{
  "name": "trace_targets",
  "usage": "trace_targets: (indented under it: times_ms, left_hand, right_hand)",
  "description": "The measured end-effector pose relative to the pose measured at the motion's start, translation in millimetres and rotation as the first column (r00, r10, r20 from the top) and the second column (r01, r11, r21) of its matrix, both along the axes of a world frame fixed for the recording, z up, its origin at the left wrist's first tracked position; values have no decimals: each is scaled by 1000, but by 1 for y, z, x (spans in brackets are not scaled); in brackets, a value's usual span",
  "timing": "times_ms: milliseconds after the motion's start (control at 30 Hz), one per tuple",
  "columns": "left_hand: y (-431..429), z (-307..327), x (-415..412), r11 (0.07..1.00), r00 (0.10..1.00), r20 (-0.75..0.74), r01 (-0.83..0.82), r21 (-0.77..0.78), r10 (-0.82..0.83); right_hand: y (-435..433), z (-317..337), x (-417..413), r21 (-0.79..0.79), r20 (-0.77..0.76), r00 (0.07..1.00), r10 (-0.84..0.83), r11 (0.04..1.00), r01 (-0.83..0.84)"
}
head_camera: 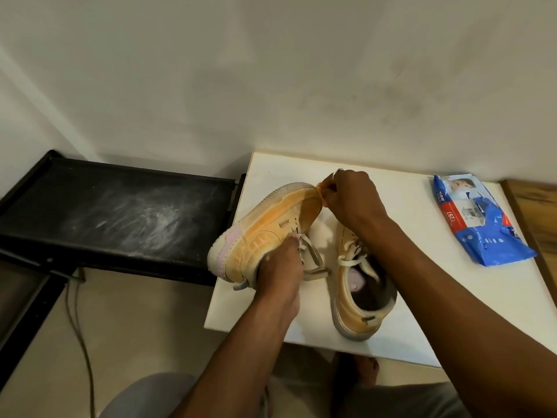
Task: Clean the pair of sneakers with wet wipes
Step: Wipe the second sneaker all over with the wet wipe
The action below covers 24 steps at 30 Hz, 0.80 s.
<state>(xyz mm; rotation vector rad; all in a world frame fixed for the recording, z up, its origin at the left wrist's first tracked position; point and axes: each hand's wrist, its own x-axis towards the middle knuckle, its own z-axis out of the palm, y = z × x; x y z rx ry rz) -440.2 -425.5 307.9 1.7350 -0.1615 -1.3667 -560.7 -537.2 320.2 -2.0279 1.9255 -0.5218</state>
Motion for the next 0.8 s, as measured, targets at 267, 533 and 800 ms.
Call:
trace_targets:
  times_ms: [267,533,800]
  left_hand:
    - [-2,5,0,999,1000,-22,-21,28,22]
    - [-2,18,2,999,999,-44,-19,39,21]
    - [-1,21,0,999,999,-36,29,14,-29]
  right_hand:
    - [8,7,16,-6,126,981,146,989,-147]
    - [18,6,34,-73,60,957,283,958,-278]
    - [9,2,25,-76,-44,999,15,997,-18]
